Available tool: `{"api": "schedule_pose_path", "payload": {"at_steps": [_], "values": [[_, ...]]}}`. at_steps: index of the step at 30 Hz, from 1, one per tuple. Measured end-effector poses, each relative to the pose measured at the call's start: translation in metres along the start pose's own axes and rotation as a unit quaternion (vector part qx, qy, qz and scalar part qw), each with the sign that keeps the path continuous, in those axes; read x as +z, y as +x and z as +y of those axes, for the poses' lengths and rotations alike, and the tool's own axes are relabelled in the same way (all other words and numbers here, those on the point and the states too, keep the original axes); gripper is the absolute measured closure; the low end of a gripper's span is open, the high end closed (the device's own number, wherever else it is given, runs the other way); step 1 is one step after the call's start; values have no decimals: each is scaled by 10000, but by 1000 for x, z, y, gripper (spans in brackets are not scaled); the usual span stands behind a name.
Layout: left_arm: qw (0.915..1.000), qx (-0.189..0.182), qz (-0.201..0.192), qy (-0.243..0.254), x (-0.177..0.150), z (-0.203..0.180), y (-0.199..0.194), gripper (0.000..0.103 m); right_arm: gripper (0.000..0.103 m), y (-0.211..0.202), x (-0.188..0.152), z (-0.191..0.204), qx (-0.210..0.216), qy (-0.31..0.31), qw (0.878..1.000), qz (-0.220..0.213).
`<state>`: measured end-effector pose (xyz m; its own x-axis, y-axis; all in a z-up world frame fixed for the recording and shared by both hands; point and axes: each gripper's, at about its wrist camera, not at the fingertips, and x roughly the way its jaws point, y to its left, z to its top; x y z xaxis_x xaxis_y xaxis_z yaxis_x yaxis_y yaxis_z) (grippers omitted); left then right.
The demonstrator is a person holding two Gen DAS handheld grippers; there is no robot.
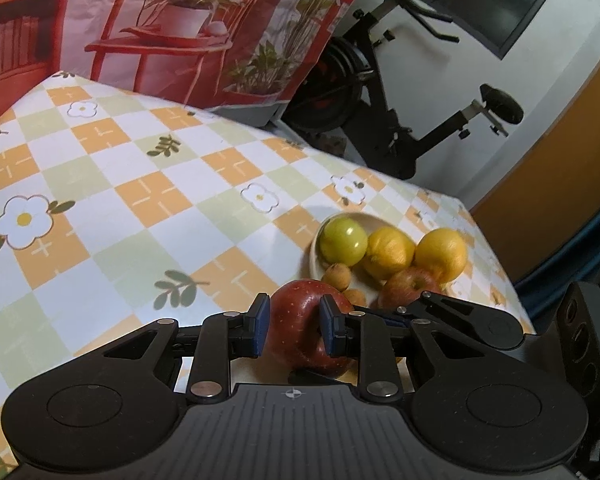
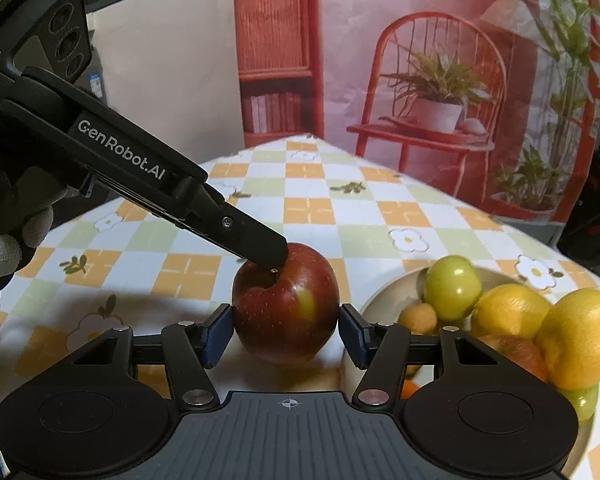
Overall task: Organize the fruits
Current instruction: 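Carry the held red apple into the beige plate and lower it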
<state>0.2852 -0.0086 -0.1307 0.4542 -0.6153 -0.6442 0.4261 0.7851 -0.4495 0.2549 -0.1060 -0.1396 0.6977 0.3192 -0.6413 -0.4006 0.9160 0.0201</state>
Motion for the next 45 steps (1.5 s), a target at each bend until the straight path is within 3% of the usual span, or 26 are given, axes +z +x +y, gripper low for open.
{"api": "schedule_pose_path", "payload": {"at_steps": [9,20,27,45], "values": [[9997,-204,-102,30,15,-15,10,76,50,-14,9,-13,-278,-132,9995,-103],[9979,-650,-3,17,41,-33,50,75,51,-17,17,-31,-703,-545,9960,118],[9987,-500,87,-64,41,-27,62,76,51,-14,19,-27,-738,-759,9941,234],[9982,-482,254,-248,31,-8,59,75,52,-24,15,-41,-851,-454,9951,215]]}}
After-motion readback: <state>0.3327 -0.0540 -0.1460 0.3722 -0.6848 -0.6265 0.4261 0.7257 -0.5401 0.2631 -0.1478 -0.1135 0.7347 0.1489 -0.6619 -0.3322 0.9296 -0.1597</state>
